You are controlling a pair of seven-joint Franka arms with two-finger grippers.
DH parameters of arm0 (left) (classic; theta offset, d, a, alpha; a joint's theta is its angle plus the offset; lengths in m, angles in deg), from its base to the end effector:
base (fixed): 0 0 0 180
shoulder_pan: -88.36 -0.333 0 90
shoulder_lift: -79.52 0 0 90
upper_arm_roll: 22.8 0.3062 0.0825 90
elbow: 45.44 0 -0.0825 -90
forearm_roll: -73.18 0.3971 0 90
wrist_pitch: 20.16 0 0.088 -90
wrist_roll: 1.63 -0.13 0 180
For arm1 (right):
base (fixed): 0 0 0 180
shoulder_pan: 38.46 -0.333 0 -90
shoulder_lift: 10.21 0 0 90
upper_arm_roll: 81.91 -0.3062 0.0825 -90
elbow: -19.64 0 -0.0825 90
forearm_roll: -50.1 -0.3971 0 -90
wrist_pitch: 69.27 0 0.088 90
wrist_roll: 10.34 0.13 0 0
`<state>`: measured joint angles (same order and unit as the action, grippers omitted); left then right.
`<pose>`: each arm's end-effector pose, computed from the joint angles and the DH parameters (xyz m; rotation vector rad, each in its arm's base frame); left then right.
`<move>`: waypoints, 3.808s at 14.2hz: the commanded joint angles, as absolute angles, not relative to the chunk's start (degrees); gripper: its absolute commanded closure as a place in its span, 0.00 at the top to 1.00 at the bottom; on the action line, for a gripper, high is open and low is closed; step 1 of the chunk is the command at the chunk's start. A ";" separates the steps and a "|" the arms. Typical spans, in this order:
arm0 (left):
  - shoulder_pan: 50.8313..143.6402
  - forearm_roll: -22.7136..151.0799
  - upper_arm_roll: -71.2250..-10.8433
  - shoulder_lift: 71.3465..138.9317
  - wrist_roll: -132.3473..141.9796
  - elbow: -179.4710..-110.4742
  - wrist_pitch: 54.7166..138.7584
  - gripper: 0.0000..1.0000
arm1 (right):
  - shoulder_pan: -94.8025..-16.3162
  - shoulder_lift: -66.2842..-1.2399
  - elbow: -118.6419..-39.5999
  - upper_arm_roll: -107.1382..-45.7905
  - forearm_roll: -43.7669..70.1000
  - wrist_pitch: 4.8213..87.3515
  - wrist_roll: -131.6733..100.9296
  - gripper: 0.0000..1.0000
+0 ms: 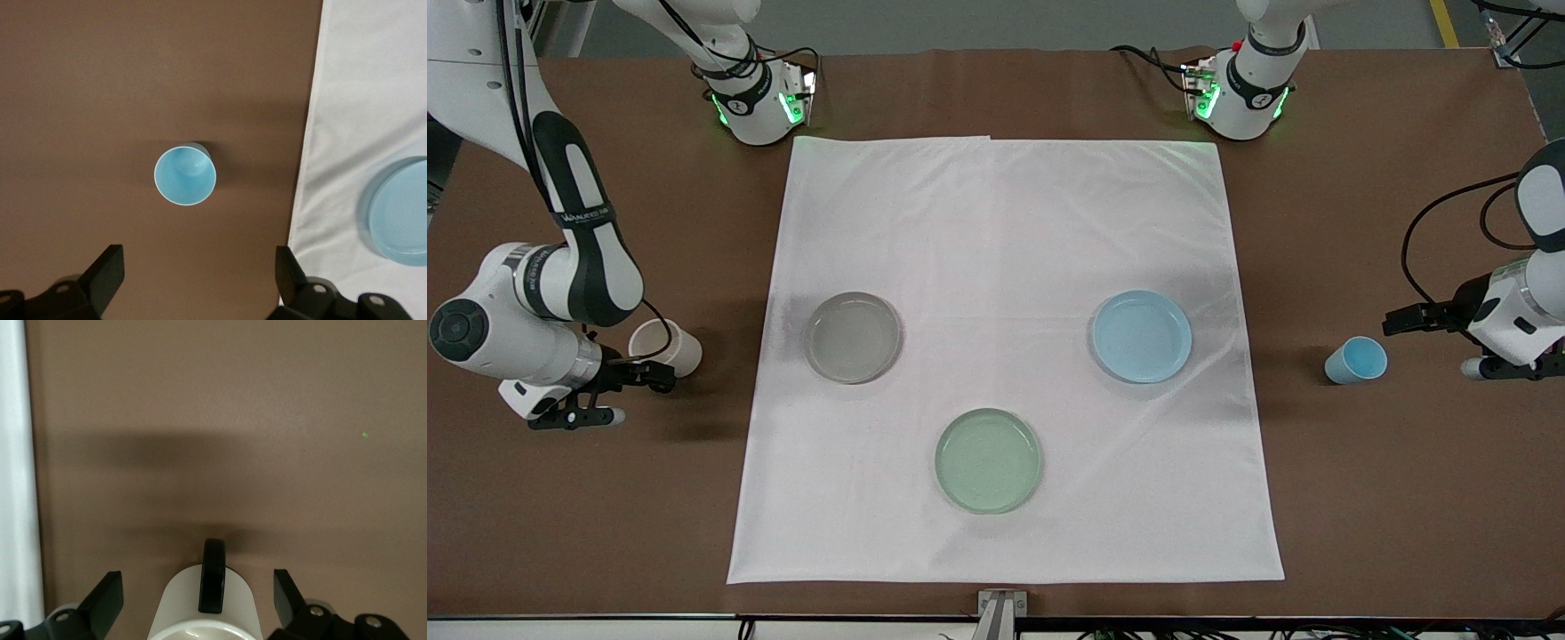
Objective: Place blue cup in blue plate and white mug in gray plate
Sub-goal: 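Grasp the white mug with the right gripper while the left gripper grasps the cup, then carry the mug onto the gray plate while the left gripper carries the cup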
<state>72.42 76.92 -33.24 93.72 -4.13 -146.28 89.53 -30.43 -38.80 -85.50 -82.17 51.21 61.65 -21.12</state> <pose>0.6211 0.0715 0.3810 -3.1285 -0.0486 0.1405 0.6384 -0.0880 0.2133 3.1349 0.1020 -0.0790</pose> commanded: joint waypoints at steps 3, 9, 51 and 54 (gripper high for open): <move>70.70 82.56 -33.52 93.67 -5.50 -154.76 102.07 0.99 | -29.41 -40.00 -87.33 -82.79 51.16 64.59 -21.94 0.85; 67.71 83.90 -33.69 97.62 -9.10 -158.54 109.47 0.95 | -29.06 -40.44 -87.15 -82.79 51.16 64.50 -21.94 0.54; 79.31 91.46 -57.60 110.54 48.64 -151.70 107.02 0.28 | -59.11 -41.59 -83.81 -83.06 50.89 63.27 11.28 0.05; 79.31 91.46 -57.60 110.55 48.64 -151.70 107.02 0.72 | -59.20 -42.38 -83.20 -83.06 50.89 63.36 11.28 0.05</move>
<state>78.71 90.07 -57.71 110.42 47.35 -152.75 107.50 -59.05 -41.62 -83.87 -82.94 51.08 62.86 10.94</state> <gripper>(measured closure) 0.665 0.806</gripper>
